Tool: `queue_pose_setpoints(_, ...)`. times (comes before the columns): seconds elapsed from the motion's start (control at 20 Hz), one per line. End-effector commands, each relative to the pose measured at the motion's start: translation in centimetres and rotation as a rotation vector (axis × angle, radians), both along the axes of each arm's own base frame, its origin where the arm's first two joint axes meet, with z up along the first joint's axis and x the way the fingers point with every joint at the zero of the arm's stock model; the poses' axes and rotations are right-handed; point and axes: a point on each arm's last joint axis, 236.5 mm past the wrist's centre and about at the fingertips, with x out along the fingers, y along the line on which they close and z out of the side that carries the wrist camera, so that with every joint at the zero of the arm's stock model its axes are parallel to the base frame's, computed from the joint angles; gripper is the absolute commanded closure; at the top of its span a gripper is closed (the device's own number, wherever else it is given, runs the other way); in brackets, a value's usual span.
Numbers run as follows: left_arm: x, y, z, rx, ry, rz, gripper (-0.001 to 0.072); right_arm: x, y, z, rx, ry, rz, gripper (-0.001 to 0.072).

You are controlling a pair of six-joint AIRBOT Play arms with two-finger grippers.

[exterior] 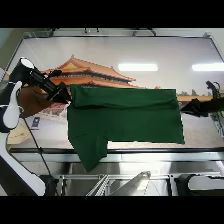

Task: Fold the shirts.

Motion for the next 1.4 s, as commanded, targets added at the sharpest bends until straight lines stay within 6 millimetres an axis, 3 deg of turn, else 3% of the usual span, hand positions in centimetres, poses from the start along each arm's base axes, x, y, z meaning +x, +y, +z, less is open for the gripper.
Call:
queue_pose_setpoints(0.0,-4.3,1.4,0.5,-0.025,-0.034,0.034,0.04,-6.5,-1.6,0.4,-0.043,0.079,-0.006,0.0405)
queue_pose_setpoints(0.1,-6.2,2.0,-0.2,-0.032,-0.076,0.106,0.04,-9.3,-1.3,-0.3,-0.013,0.11,-0.064,0.0406)
queue_pose_setpoints(0.25,-7.4,0.4,0.3,-0.182,-0.131,0.272,0.04,-11.5,-0.1,-2.2,0.028,0.156,-0.095,0.0405)
queue_pose_setpoints(0.35,-8.2,-0.6,0.8,-0.274,-0.131,0.358,0.04,-11.4,0.7,-3.5,0.043,0.141,-0.127,0.0405)
queue_pose_setpoints(0.55,-11.9,-1.3,-0.6,-0.27,-0.044,0.384,0.0401,-11.7,2.7,-5.7,0.131,0.167,-0.17,0.0405)
queue_pose_setpoints(0.85,-16.1,-2.1,-3.0,-0.236,0.07,0.367,0.0402,-9.6,6.0,-5.5,0.241,0.121,-0.13,0.0418)
queue_pose_setpoints(0.95,-17.3,-2.0,-3.9,-0.209,0.096,0.351,0.0402,-9.5,6.7,-5.5,0.239,0.125,-0.101,0.0688)
queue_pose_setpoints(1.2,-20.2,-0.6,-5.3,-0.106,0.177,0.284,0.04,-9.3,6.8,-5.3,0.247,0.121,-0.11,0.0689)
queue_pose_setpoints(1.35,-20.5,-0.2,-5.7,-0.081,0.181,0.275,0.04,-9.2,6.8,-5.3,0.249,0.119,-0.113,0.0688)
